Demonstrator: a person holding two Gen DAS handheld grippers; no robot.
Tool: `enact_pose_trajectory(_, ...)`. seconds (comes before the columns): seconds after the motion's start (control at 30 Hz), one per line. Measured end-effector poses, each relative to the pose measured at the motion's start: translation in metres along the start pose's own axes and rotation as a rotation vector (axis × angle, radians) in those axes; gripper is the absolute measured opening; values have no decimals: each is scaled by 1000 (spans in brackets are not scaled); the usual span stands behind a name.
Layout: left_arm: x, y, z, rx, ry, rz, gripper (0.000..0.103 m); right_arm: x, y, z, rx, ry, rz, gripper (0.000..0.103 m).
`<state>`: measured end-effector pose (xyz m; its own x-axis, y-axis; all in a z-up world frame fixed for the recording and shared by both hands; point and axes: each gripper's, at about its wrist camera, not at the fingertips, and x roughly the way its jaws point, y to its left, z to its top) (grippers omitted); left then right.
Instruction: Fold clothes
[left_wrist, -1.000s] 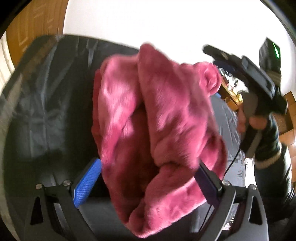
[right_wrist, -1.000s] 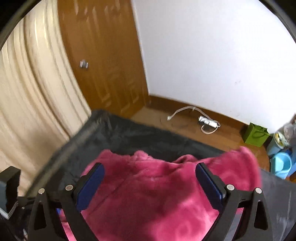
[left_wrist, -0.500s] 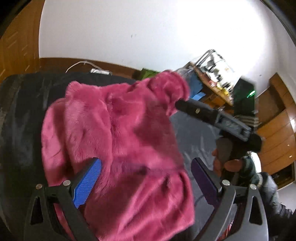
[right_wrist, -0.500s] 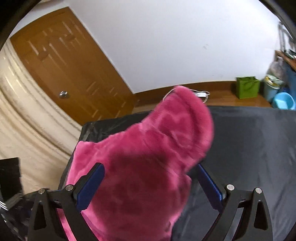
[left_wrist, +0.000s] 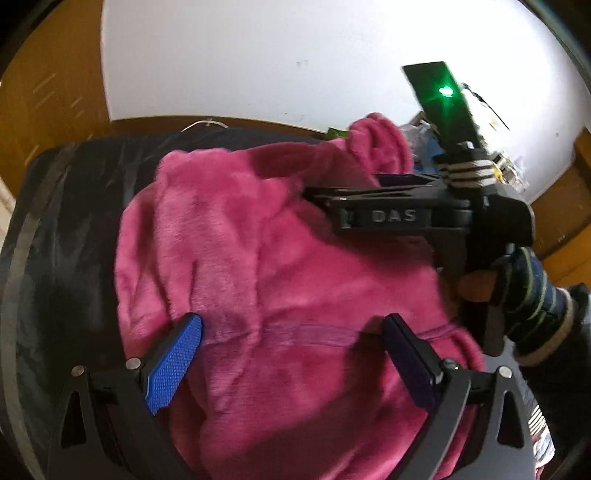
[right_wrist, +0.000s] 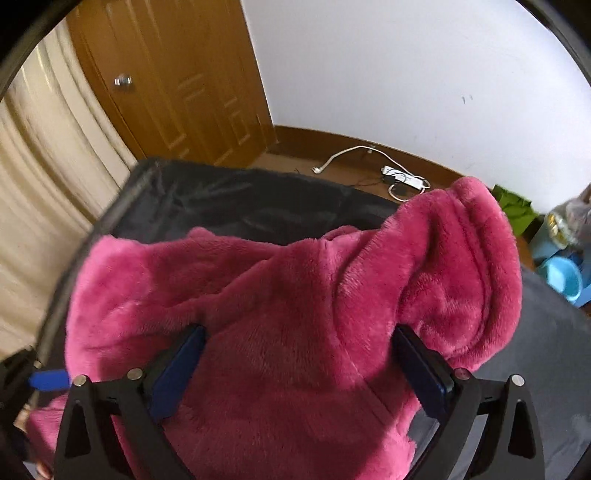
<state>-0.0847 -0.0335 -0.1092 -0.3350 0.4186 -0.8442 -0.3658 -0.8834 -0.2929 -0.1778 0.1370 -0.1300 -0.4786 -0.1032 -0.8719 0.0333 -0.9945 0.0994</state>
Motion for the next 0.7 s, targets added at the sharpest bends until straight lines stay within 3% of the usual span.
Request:
enact_pose_trajectory(0.1,5,2,-3,24,-6,13,99,0,2,-1,-6,1,-23,102)
enact_pose_trajectory(0.2,4,5,-8,57,-15,17,99,-20,2,-9,6,-59,-30,102)
enact_pose_trajectory(0.43,16,14,-5,88,-25,-25,100,-117,-18,-63,88,-236,38,102)
enact_pose_trajectory(0.57,22,18,-2,121,-30,-54,100,-144,-1,-112,82,-242,108,102)
enact_pose_trajectory(0.7,17,26,-2,129,-30,-69,100,-137,42,-145,-47,-188,100,102)
